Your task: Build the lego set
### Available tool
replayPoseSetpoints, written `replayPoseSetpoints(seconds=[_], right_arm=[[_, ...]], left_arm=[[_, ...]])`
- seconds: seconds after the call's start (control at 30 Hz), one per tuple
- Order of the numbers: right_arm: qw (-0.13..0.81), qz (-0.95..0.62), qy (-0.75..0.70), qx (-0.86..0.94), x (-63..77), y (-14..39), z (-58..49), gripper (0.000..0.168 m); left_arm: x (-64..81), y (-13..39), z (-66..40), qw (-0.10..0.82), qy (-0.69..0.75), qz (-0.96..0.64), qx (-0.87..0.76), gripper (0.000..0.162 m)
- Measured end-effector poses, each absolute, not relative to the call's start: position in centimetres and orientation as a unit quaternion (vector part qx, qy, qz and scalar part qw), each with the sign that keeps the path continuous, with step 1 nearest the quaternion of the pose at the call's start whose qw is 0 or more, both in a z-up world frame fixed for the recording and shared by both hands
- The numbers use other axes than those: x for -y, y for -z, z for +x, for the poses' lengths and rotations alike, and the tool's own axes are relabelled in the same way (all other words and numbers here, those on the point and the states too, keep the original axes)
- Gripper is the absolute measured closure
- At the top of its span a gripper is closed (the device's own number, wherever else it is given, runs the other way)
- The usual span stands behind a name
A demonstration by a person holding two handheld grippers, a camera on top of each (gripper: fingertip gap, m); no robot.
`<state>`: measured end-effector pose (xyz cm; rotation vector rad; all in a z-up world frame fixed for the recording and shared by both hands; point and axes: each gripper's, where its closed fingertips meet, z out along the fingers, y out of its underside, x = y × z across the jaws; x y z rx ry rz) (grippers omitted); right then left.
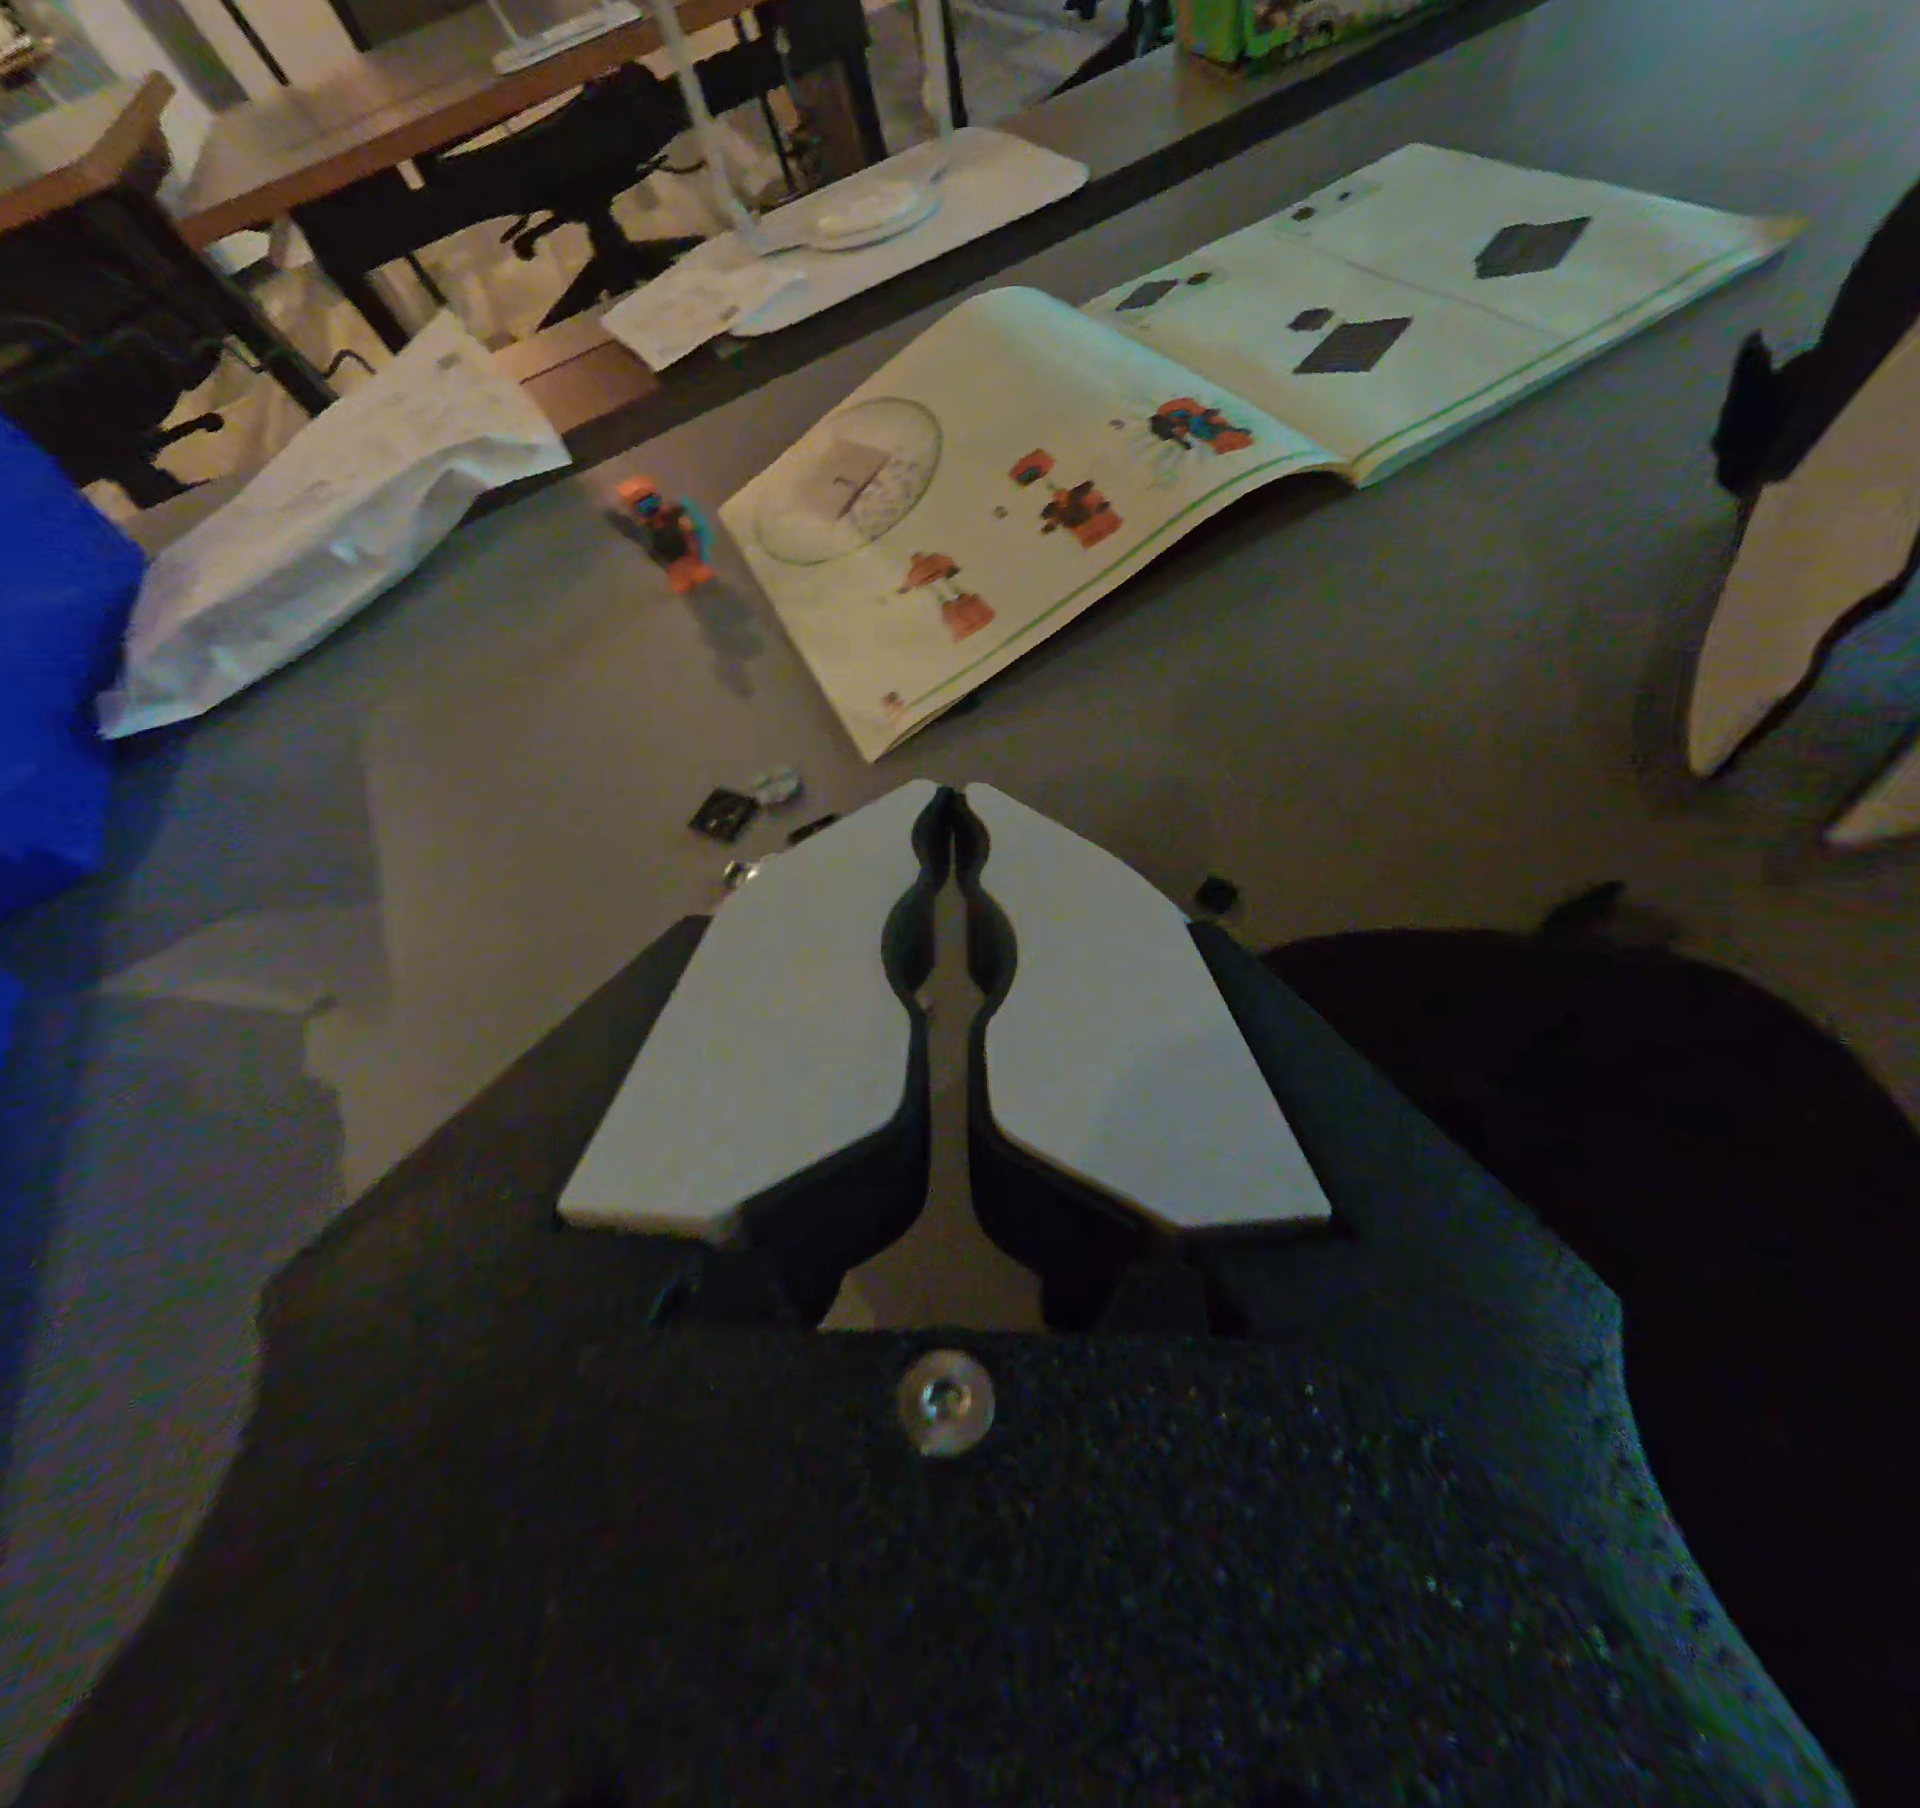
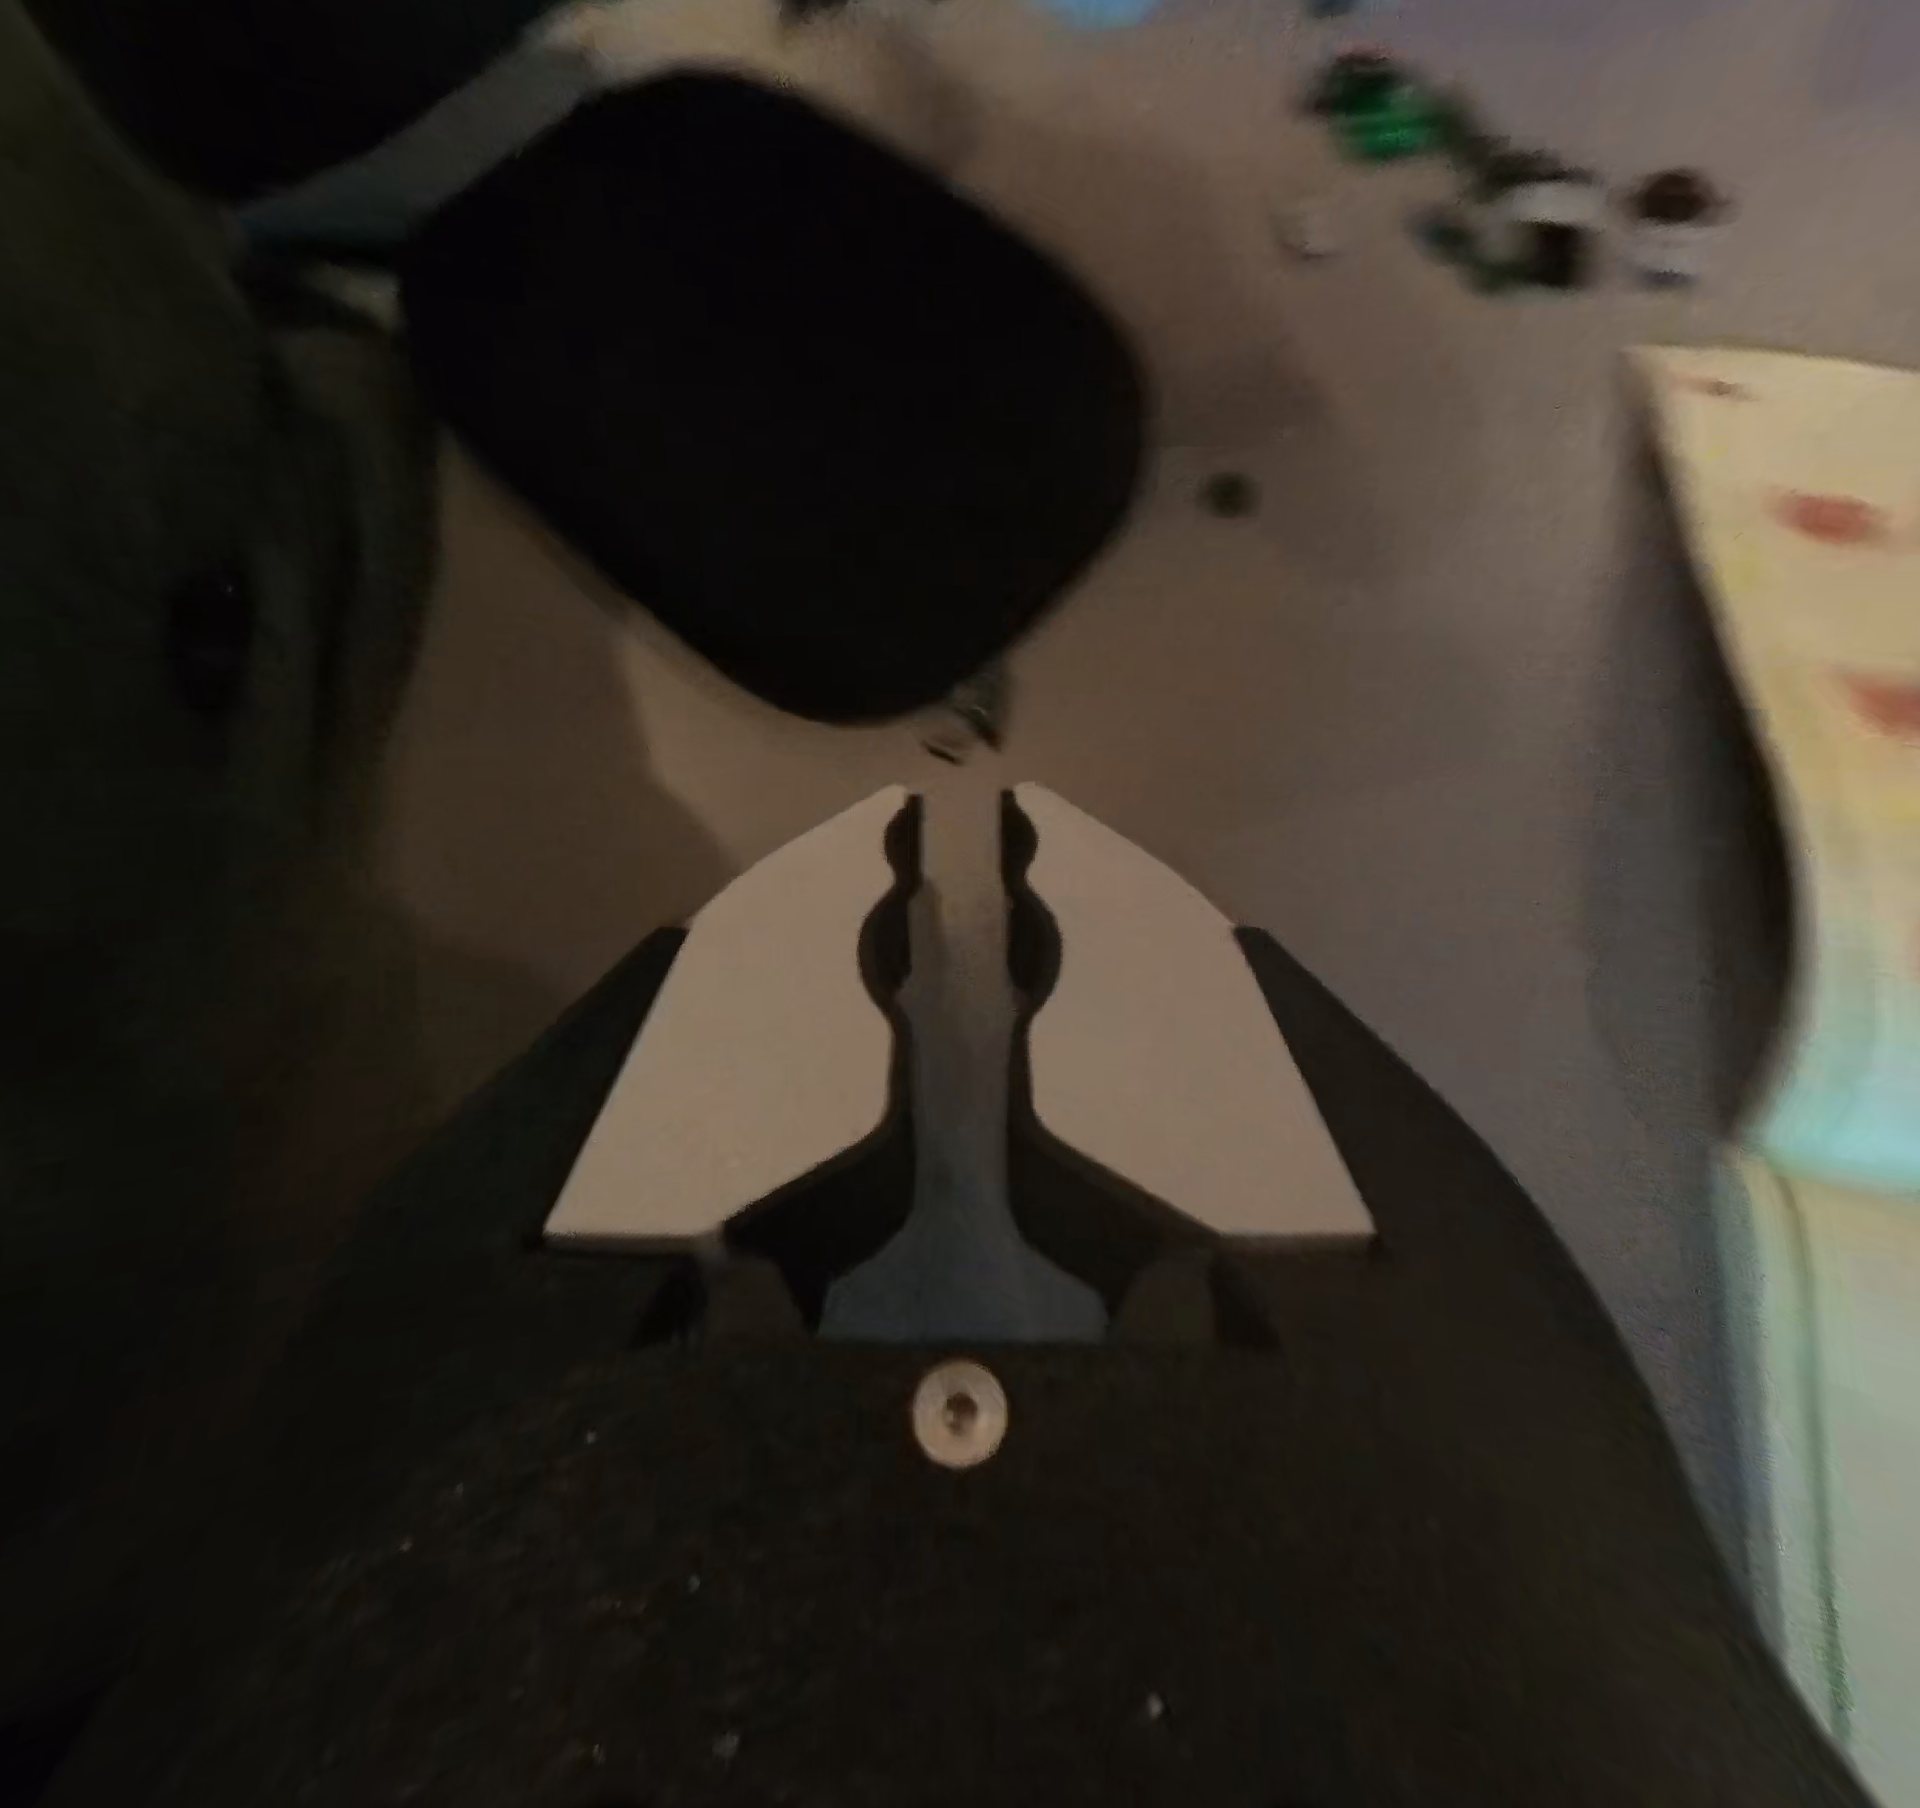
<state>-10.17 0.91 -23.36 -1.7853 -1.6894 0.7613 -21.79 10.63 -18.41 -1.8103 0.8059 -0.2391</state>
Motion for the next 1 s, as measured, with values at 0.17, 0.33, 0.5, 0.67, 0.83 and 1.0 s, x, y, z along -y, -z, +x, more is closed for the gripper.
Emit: replayPoseSetpoints(seconds=[0.17, 0.33, 0.5, 0.67, 0.83, 1.0], right_arm=[[0.256, -0.653, -0.245, 0.669, -1.1, 25.3, -12.6, 0.139], [0.242, -0.654, -0.247, 0.673, -3.4, 25.6, -13.2, 0.155], [0.265, -0.664, -0.222, 0.663, -8.2, 25.5, -15.2, 0.155], [0.285, -0.652, -0.210, 0.671, -11.2, 25.5, -19.9, 0.156], [0.307, -0.649, -0.226, 0.659, -12.7, 24.2, -22.4, 0.145], [0.342, -0.666, -0.145, 0.647, -16.0, 22.1, -18.0, 0.141]], left_arm=[[-10.3, 18.6, -25.1, 0.546, 0.087, -0.770, -0.317, 0.162], [-10.6, 18.0, -27.0, 0.559, 0.091, -0.768, -0.300, 0.162], [-10.6, 17.9, -27.7, 0.565, 0.097, -0.764, -0.297, 0.162], [-10.4, 18.2, -27.4, 0.563, 0.110, -0.763, -0.298, 0.162], [-10.2, 18.4, -26.9, 0.557, 0.112, -0.762, -0.309, 0.162], [-10.1, 18.9, -27.1, 0.556, 0.120, -0.764, -0.304, 0.162]])
